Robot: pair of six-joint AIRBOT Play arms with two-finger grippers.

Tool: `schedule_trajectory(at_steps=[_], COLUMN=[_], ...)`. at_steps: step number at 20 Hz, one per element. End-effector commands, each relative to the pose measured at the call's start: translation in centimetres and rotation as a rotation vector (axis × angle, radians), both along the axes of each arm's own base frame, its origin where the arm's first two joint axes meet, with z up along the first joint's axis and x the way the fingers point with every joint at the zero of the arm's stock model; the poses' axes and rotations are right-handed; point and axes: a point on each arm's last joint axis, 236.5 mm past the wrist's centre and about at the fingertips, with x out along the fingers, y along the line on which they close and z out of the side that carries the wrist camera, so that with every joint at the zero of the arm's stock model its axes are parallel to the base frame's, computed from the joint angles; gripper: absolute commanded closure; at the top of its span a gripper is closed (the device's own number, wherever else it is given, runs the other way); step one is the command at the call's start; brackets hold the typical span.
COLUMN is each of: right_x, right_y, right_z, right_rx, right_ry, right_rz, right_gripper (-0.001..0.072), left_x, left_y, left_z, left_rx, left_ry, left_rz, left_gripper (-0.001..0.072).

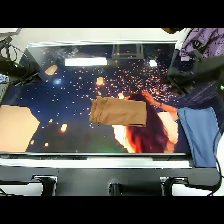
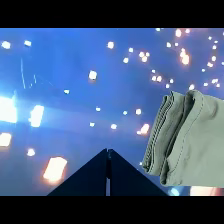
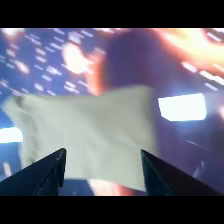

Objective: Fold the clothes and pants, and hang the long-sleeved shirts on hangers.

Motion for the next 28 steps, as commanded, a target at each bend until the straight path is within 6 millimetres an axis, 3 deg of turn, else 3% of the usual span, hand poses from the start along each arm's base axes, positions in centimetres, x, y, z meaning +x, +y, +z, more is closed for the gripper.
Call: schedule_trajectory(at_steps=[1,4,6,10,14,16,17,18,19,21,23,28], right_x=[-3.8,-5.7,-6.1,-5.2,-4.0,-3.7,-3.6,-3.7,-3.4,-1.9,1.0,6.8], right_y=[-1.8,1.0,2.5,5.7,7.8,8.5,9.0,9.4,9.6,9.1,7.4,-0.8], right_z=[-6.0,-12.0,-14.8,-17.6,-18.3,-18.5,-18.5,-18.4,-18.0,-15.9,-12.1,-3.5], right_rx=[0.155,0.267,0.293,0.299,0.285,0.273,0.268,0.265,0.271,0.259,0.238,0.128], right_ry=[0.084,0.156,0.183,0.183,0.142,0.130,0.126,0.124,0.113,0.052,-0.036,-0.172], right_rz=[0.050,0.063,0.073,0.116,0.123,0.125,0.132,0.141,0.140,0.144,0.100,-0.076], right_gripper=[0.0172,0.0174,0.0181,0.0183,0.0210,0.0286,0.0358,0.0483,0.0666,0.0683,0.0683,0.0684], left_x=[0.0,0.0,0.0,0.0,0.0,0.0,0.0,0.0,0.0,0.0,0.0,-0.1], left_y=[0.0,0.0,0.0,0.0,0.0,0.0,0.0,0.0,0.0,0.0,0.0,-0.6], left_z=[0.0,0.0,0.0,0.0,0.0,0.0,0.0,0.0,0.0,0.0,0.0,0.0], left_rx=[0.000,0.000,0.000,-0.004,-0.004,-0.003,-0.003,-0.003,-0.003,-0.003,-0.003,-0.003], left_ry=[0.001,0.001,0.001,0.001,0.001,0.001,0.001,0.001,0.001,0.001,0.001,0.001], left_rz=[0.001,0.001,0.001,0.000,-0.001,0.000,0.000,0.000,0.000,0.000,0.000,-0.013], left_gripper=[0.0693,0.0693,0.0693,0.0693,0.0693,0.0693,0.0693,0.0693,0.0693,0.0693,0.0693,0.0693])
